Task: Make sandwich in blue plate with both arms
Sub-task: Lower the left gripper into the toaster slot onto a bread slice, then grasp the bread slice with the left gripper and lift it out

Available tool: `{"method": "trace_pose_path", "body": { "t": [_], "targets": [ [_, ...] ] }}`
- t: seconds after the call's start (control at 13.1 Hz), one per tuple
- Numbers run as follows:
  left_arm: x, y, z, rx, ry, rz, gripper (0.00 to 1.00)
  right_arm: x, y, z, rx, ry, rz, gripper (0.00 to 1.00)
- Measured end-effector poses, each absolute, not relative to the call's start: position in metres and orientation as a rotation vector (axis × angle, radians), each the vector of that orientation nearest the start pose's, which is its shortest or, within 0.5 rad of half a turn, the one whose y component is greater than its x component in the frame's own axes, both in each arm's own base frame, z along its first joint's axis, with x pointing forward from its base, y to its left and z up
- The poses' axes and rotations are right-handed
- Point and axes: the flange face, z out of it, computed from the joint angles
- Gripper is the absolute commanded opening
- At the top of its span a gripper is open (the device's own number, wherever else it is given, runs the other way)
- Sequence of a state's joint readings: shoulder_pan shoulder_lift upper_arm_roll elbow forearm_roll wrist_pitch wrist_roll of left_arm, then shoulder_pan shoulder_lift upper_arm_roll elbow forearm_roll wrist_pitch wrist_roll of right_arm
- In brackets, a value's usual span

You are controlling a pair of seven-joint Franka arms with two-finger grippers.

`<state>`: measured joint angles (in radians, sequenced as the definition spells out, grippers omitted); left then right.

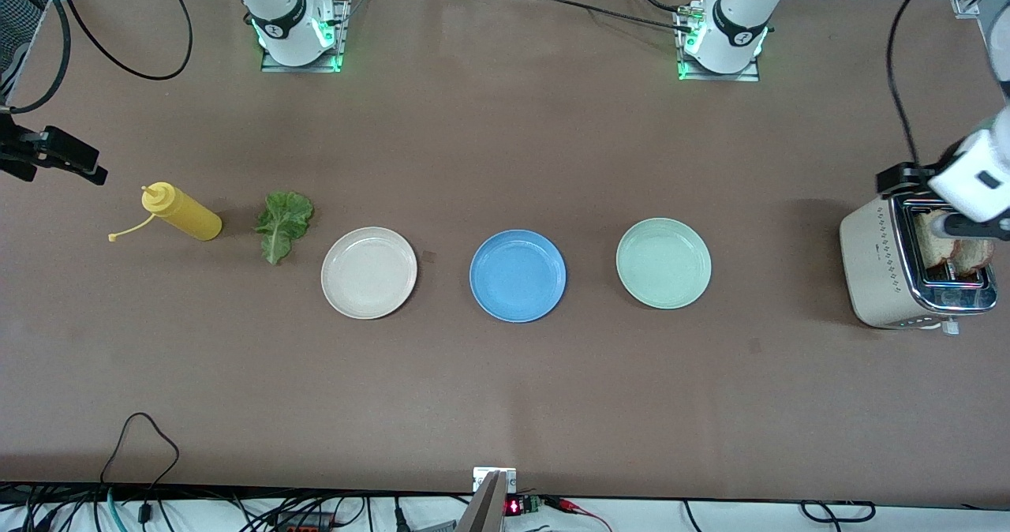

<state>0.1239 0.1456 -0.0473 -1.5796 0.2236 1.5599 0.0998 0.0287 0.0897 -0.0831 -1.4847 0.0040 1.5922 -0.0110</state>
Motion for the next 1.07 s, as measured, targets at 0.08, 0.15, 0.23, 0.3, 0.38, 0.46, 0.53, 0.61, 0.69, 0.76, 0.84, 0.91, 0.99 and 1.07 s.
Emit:
{"method": "trace_pose_path", "body": {
  "t": [0.08,0.15,0.23,0.3,0.38,0.46,0.53,0.61,0.69,0.76,0.84,0.91,0.99,1.07],
  "targets": [
    [0.583,0.097,0.534,-2.934,0.042,0.293,1.00,0.584,-0.029,0.615,-3.145,0.068,-0.026,1.00],
    [0.582,0.120,0.527,-2.941,0.039,0.318,1.00,0.585,-0.029,0.615,-3.145,0.068,-0.024,1.00],
    [0.582,0.142,0.518,-2.949,0.045,0.330,1.00,0.585,-0.029,0.613,-3.145,0.068,-0.021,1.00],
    [0.584,0.163,0.507,-2.956,0.061,0.321,1.00,0.586,-0.029,0.611,-3.145,0.068,-0.016,1.00],
    [0.588,0.182,0.495,-2.963,0.086,0.307,0.98,0.588,-0.029,0.608,-3.146,0.068,-0.009,1.00],
    [0.597,0.208,0.458,-2.976,0.137,0.311,0.83,0.596,-0.028,0.596,-3.147,0.066,0.001,1.00],
    [0.601,0.209,0.450,-2.978,0.151,0.300,0.76,0.598,-0.028,0.593,-3.148,0.066,0.004,1.00],
    [0.606,0.210,0.440,-2.979,0.181,0.273,0.73,0.598,-0.028,0.592,-3.148,0.066,0.004,1.00],
    [0.607,0.213,0.427,-2.984,0.203,0.267,0.73,0.599,-0.028,0.591,-3.148,0.066,0.006,1.00],
    [0.608,0.220,0.413,-2.998,0.212,0.269,0.72,0.599,-0.028,0.590,-3.148,0.066,0.007,1.00],
    [0.607,0.227,0.401,-3.021,0.215,0.272,0.70,0.599,-0.028,0.590,-3.148,0.066,0.007,1.00],
    [0.606,0.234,0.390,-3.038,0.217,0.279,0.68,0.599,-0.028,0.590,-3.148,0.066,0.007,1.00],
    [0.605,0.241,0.381,-3.044,0.215,0.284,0.63,0.599,-0.028,0.590,-3.148,0.067,0.008,1.00],
    [0.603,0.245,0.374,-3.049,0.214,0.288,0.48,0.600,-0.028,0.589,-3.148,0.067,0.009,1.00]
  ]
}}
